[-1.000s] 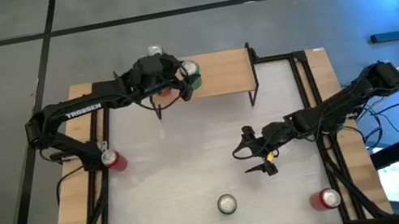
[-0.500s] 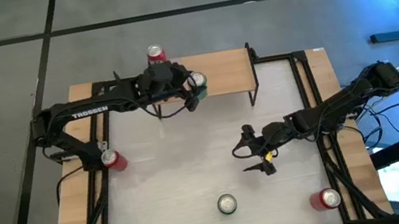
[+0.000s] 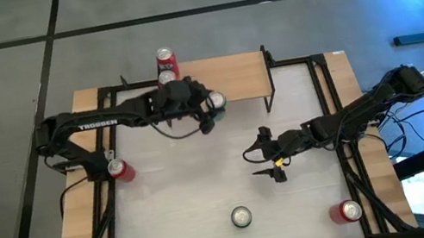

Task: Place canned beverage on shelf
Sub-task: Put the top green soda can on the shelf

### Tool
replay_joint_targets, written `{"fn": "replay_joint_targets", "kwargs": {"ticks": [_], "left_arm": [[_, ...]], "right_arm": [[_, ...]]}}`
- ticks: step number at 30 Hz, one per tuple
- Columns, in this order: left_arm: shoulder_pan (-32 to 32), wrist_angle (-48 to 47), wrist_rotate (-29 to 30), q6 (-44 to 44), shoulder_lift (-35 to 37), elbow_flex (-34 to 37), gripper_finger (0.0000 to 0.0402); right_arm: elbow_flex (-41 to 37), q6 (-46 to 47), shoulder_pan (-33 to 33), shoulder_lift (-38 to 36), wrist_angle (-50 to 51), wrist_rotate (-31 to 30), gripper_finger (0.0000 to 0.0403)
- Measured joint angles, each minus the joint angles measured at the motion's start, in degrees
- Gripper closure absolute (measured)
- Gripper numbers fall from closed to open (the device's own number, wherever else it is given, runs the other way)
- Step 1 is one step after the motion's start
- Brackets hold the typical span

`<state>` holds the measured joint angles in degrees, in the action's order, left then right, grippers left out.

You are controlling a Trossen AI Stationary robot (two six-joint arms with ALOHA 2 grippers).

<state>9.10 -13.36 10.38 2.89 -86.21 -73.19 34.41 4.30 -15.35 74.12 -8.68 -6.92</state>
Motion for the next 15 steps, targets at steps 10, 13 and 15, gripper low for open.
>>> {"fn": "replay_joint_targets", "kwargs": {"ticks": [10, 13, 15], "left_arm": [[-9.5, 1.5, 4.0, 5.7, 0.1, 8.7, 0.0113], [-11.2, 7.3, 5.4, 7.9, 0.1, 13.6, 0.0113], [-12.0, 12.6, 5.1, 9.3, 0.1, 17.5, 0.0113]], "right_arm": [[0.0, 0.0, 0.0, 0.4, 0.3, 2.6, 0.0033], [0.0, 0.0, 0.0, 0.4, 0.2, 2.6, 0.0033], [0.0, 0.0, 0.0, 0.4, 0.1, 2.6, 0.0033]]}}
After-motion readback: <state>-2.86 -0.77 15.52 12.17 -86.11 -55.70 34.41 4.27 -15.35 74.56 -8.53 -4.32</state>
